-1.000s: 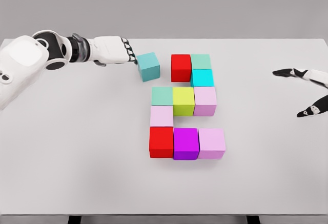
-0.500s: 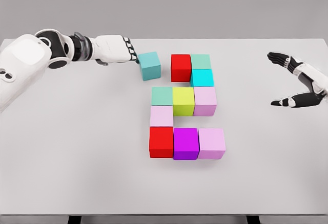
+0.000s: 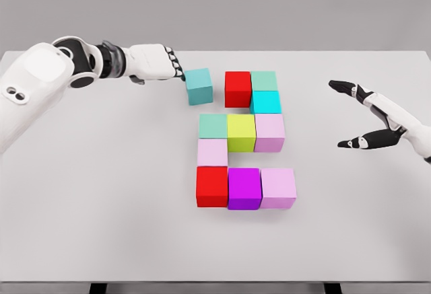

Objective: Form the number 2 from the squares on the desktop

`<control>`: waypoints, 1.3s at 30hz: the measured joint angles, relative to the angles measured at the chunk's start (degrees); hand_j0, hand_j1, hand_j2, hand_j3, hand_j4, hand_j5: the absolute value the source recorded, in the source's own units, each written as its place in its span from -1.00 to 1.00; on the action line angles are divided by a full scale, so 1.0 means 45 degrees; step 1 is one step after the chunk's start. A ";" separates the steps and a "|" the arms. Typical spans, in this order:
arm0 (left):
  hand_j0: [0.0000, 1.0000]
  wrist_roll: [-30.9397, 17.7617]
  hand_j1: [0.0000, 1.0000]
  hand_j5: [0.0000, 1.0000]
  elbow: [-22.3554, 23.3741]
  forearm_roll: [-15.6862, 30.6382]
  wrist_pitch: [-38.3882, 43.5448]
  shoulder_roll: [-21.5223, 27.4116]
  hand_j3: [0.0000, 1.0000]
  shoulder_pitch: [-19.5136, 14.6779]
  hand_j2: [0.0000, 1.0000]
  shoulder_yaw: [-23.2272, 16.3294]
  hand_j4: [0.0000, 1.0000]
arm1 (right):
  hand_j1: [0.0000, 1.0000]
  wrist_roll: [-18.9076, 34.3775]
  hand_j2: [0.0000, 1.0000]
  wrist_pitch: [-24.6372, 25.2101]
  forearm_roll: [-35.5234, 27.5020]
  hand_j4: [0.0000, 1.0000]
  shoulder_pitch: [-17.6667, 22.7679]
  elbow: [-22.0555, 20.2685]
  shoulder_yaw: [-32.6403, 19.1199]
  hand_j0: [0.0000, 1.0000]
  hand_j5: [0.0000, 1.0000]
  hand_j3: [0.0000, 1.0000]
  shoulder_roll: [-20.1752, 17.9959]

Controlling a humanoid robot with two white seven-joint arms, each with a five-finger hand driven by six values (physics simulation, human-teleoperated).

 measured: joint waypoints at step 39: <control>0.80 -0.0120 0.80 0.80 0.0056 -0.0015 -0.0020 -0.0573 0.80 -0.0098 0.80 -0.0054 0.80 | 1.00 0.0000 1.00 0.0001 0.0137 1.00 0.0312 -0.0198 -0.0652 1.00 1.00 1.00 0.0650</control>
